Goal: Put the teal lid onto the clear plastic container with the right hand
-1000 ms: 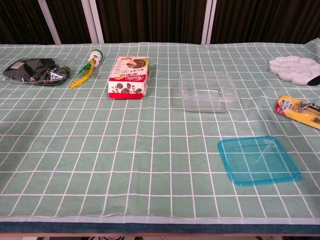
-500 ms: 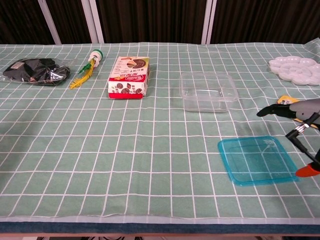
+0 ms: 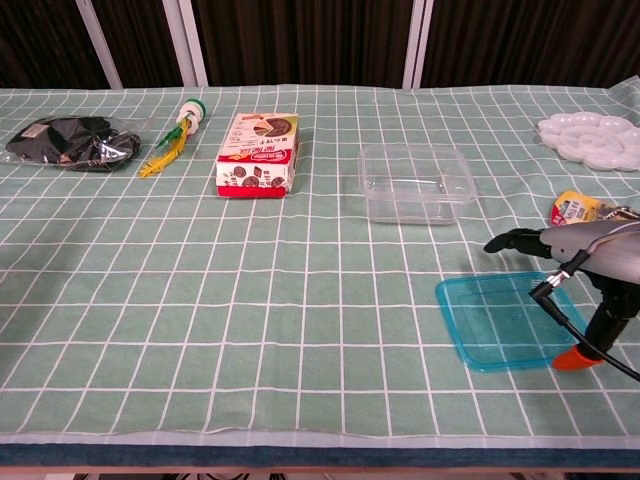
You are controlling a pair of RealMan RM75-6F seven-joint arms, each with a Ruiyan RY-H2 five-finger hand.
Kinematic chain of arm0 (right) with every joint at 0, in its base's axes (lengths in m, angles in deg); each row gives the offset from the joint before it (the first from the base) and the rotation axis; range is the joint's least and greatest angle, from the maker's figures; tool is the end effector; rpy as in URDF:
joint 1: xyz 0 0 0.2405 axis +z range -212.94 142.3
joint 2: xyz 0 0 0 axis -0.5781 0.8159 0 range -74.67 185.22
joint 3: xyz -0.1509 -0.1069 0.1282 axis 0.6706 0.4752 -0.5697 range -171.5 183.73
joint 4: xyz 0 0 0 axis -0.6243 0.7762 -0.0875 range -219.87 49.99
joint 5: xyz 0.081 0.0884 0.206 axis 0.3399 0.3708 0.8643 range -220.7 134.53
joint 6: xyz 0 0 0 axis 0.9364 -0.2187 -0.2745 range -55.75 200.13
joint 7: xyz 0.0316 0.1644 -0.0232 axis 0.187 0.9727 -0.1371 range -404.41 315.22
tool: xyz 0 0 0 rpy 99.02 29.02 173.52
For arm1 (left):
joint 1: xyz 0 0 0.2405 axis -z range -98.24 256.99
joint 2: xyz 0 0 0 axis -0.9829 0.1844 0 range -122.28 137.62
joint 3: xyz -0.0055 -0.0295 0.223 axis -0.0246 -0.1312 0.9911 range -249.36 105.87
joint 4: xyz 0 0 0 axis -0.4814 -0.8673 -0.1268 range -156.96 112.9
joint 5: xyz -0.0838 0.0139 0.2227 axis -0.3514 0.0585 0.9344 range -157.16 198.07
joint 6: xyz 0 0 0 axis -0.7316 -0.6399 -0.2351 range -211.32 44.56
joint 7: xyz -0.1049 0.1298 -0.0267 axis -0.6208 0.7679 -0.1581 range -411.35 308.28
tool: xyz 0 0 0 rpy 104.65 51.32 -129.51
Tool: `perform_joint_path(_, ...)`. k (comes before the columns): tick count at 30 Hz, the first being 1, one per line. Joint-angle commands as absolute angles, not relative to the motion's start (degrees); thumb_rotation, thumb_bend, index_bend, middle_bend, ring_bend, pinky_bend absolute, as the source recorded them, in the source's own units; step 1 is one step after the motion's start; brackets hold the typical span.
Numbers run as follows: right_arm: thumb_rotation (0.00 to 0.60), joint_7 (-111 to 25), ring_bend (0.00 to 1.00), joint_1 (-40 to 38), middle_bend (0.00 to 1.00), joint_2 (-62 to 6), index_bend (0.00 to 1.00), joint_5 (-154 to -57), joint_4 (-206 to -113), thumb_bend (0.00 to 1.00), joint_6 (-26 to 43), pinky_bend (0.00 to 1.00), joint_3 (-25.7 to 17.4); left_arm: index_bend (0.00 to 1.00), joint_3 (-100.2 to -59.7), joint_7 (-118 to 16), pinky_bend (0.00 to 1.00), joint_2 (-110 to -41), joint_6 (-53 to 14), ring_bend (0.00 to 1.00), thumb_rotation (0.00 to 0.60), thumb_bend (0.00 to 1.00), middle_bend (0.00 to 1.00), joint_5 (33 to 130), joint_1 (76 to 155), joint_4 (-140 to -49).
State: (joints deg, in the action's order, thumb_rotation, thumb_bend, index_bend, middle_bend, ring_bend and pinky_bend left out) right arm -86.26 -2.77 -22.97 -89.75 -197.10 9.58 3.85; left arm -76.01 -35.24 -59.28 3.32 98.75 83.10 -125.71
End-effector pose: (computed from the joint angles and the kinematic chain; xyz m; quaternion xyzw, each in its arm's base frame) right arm -0.1565 -0.2448 -0.0386 0.7441 -0.4635 0.2199 0.4280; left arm -0.2637 0.2009 0.1013 -0.5596 -0.4065 -0.3535 0.6298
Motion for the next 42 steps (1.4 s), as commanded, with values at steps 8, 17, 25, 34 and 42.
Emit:
perform_joint_path(8, 0.6, -85.7, 0.0, -1.9, 0.04, -23.8, 0.0, -88.9, -196.0, 0.16, 9.1, 0.0, 4.7, 0.08, -76.0, -35.1, 0.0, -59.3, 3.3, 0.0, 0.6, 0.54, 0.0, 98.7, 83.1, -125.7)
perform_joint_path(17, 0.6, -84.7, 0.0, -1.5, 0.11, -23.9, 0.0, -89.2, -195.6, 0.16, 9.0, 0.0, 5.3, 0.08, -75.9, -34.9, 0.0, -59.5, 3.4, 0.0, 0.6, 0.54, 0.0, 98.8, 83.1, -125.6)
perform_joint_path(25, 0.6, -84.3, 0.0, -1.0, 0.14, -24.6, 0.0, -89.9, -195.3, 0.16, 8.8, 0.0, 5.8, 0.08, -75.8, -34.9, 0.0, -59.4, 3.3, 0.0, 0.6, 0.54, 0.0, 98.8, 83.1, -125.7)
perform_joint_path(34, 0.6, -84.2, 0.0, -0.6, 0.14, -25.2, 0.0, -89.7, -194.9, 0.16, 8.3, 0.0, 6.1, 0.08, -75.9, -34.9, 0.0, -59.4, 3.3, 0.0, 0.6, 0.54, 0.0, 98.8, 83.1, -125.7)
perform_joint_path(42, 0.6, -84.4, 0.0, -0.4, 0.15, -25.5, 0.0, -89.6, -194.4, 0.16, 8.2, 0.0, 6.6, 0.08, -76.0, -34.6, 0.0, -59.4, 3.2, 0.0, 0.6, 0.54, 0.0, 98.3, 83.2, -125.6)
